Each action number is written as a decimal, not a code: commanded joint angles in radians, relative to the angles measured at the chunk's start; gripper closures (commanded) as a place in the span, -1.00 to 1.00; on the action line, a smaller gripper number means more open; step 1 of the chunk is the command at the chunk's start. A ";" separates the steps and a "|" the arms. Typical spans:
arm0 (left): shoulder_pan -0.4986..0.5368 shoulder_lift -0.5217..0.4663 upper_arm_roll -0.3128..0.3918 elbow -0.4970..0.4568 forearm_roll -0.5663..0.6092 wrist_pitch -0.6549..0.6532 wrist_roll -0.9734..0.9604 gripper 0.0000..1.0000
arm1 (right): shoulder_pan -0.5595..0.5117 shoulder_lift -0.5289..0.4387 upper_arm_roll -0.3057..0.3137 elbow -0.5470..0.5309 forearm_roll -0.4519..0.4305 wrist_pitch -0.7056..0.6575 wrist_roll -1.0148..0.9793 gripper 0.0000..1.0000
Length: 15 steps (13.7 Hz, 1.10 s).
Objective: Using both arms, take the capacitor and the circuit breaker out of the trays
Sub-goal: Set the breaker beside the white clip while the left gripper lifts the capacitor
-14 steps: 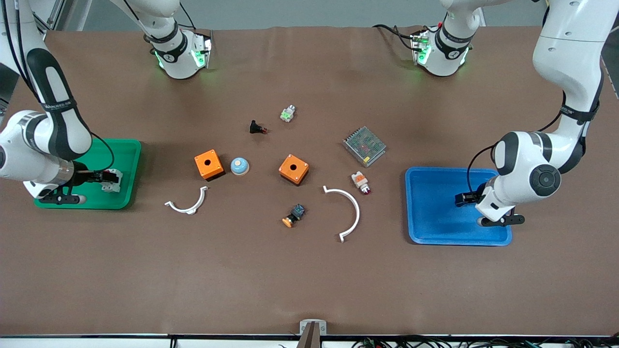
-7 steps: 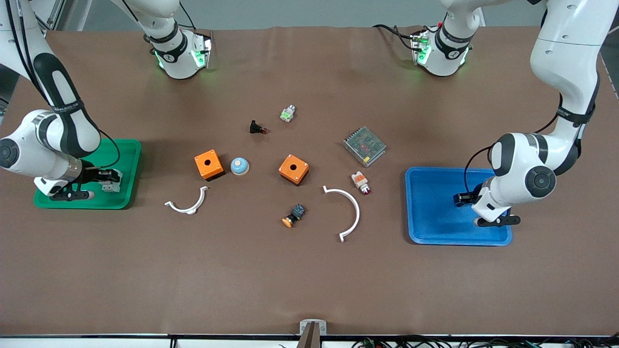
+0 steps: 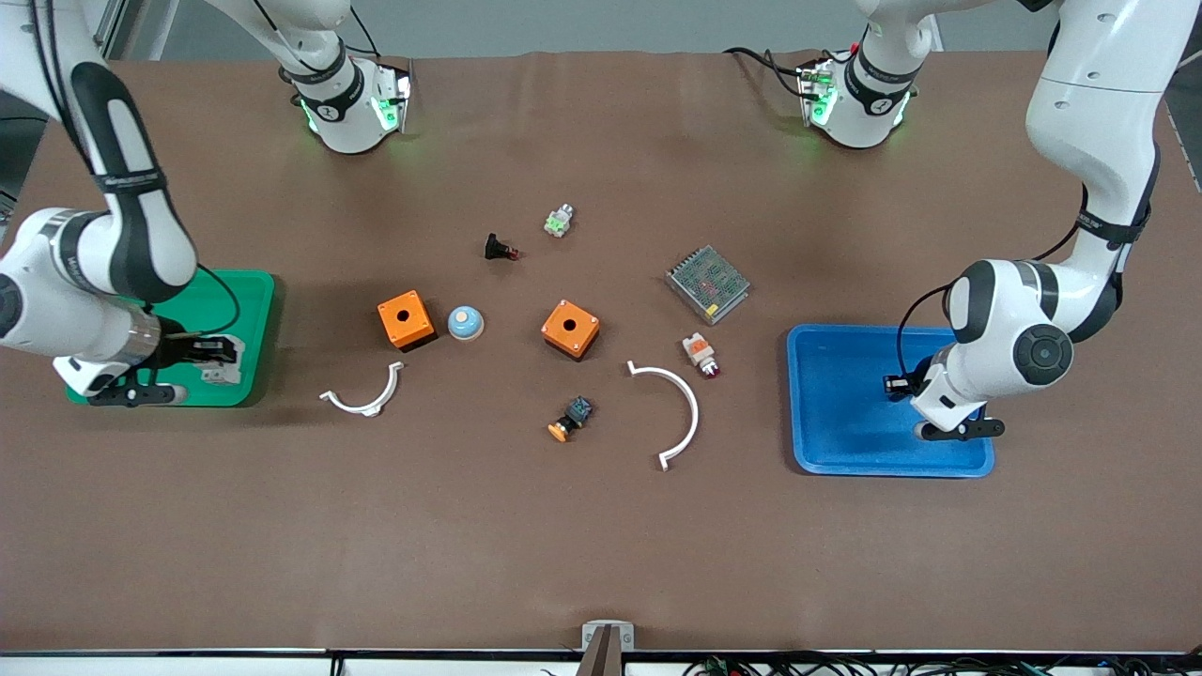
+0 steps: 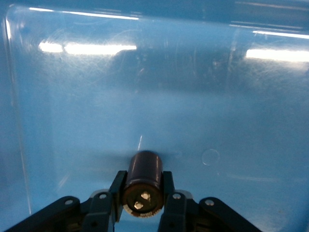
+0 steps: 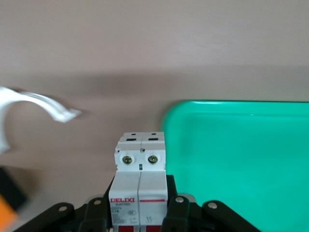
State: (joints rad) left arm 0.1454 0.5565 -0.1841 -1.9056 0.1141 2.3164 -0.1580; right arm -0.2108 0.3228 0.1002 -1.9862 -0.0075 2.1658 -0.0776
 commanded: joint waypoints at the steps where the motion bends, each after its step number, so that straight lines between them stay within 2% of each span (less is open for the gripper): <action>1: -0.001 -0.056 -0.006 0.005 0.010 -0.038 -0.011 0.99 | 0.155 -0.002 -0.005 0.009 0.075 0.006 0.223 0.93; 3: 0.000 -0.107 -0.035 0.010 0.007 -0.110 -0.015 0.99 | 0.255 0.010 -0.005 0.017 0.106 0.054 0.361 0.93; 5: 0.000 -0.150 -0.069 0.010 0.002 -0.153 -0.044 0.99 | 0.336 0.070 -0.005 0.044 0.107 0.110 0.490 0.92; 9: 0.000 -0.187 -0.182 0.008 0.002 -0.201 -0.205 0.99 | 0.406 0.177 -0.007 0.086 0.107 0.209 0.552 0.85; 11: 0.002 -0.194 -0.238 0.008 0.002 -0.206 -0.274 0.99 | 0.409 0.212 -0.007 0.096 0.106 0.219 0.550 0.51; 15: -0.001 -0.196 -0.322 0.022 0.002 -0.206 -0.417 1.00 | 0.392 0.191 -0.011 0.119 0.106 0.183 0.543 -0.60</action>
State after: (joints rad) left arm 0.1396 0.3836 -0.4787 -1.8831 0.1140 2.1222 -0.5210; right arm 0.1912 0.5390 0.0951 -1.8983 0.0799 2.3905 0.4670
